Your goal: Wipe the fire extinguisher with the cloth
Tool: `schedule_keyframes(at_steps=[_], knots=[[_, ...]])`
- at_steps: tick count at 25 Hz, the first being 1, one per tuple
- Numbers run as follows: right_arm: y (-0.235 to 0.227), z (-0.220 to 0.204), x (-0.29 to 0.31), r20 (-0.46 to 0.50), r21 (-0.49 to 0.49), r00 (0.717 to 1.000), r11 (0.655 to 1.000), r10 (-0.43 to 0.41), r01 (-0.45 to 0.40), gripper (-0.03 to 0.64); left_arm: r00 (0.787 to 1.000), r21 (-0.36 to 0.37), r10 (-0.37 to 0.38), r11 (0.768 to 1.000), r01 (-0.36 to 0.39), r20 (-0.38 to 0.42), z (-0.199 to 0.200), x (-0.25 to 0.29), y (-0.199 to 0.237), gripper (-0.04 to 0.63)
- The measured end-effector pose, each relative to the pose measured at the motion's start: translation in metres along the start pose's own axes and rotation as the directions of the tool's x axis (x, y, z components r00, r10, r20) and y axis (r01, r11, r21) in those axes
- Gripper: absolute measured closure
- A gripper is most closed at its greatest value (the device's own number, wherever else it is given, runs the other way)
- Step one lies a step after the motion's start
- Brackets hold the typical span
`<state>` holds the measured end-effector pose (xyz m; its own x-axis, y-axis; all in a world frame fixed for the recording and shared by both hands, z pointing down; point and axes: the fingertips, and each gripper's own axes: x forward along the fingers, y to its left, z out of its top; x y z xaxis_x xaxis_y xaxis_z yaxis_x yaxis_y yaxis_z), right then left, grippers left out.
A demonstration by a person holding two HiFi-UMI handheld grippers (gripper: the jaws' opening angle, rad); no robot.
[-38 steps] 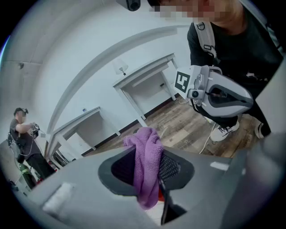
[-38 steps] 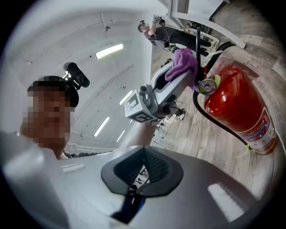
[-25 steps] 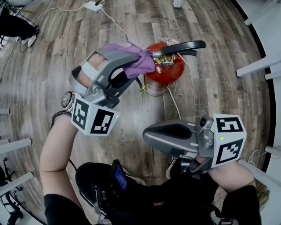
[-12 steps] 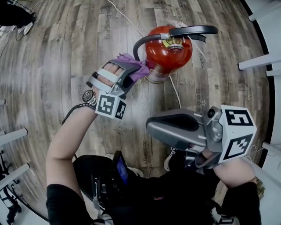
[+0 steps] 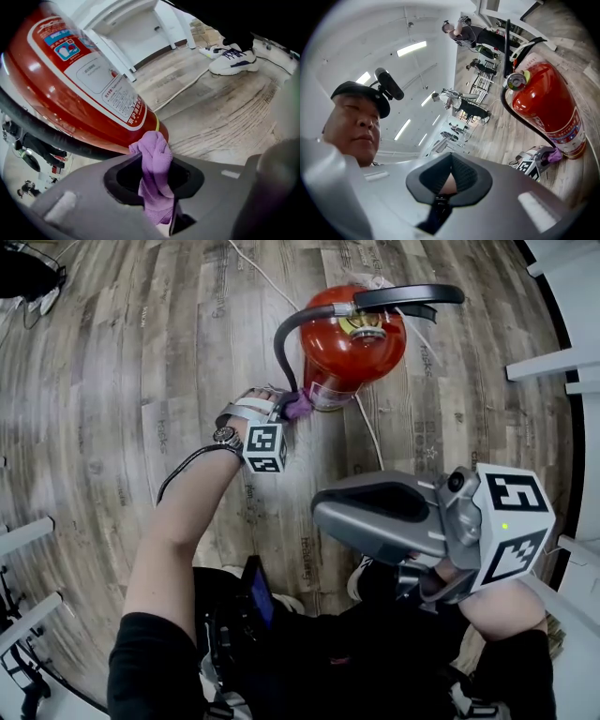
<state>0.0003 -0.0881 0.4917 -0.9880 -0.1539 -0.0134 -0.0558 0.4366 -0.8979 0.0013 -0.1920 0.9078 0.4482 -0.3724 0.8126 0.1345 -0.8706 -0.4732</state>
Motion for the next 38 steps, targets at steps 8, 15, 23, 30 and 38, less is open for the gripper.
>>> schedule_keyframes(at_steps=[8,15,23,30,38], knots=[[-0.011,0.006,-0.008,0.009,-0.027,1.000,1.000,-0.006,0.007,0.618,0.998,-0.106,0.030,0.994,-0.025,0.052,-0.001,-0.002,0.003,0.486],[-0.015,0.008,-0.004,0.010,-0.009,1.000,1.000,-0.007,0.007,0.618,0.982,-0.423,0.025,0.904,0.058,0.188,0.004,-0.030,0.019,0.486],[-0.019,0.005,0.003,0.005,0.010,1.000,1.000,-0.020,0.020,0.618,0.847,-0.787,0.298,0.582,0.204,0.439,0.023,-0.145,0.087,0.487],[-0.012,-0.002,0.003,0.028,0.054,0.999,0.998,-0.033,0.032,0.618,0.678,-0.858,0.554,0.455,0.239,0.483,0.040,-0.284,0.169,0.488],[-0.021,-0.055,0.005,0.016,0.180,0.993,0.977,-0.117,0.113,0.618,0.718,-0.904,0.565,0.136,0.406,0.407,0.063,-0.377,0.121,0.489]])
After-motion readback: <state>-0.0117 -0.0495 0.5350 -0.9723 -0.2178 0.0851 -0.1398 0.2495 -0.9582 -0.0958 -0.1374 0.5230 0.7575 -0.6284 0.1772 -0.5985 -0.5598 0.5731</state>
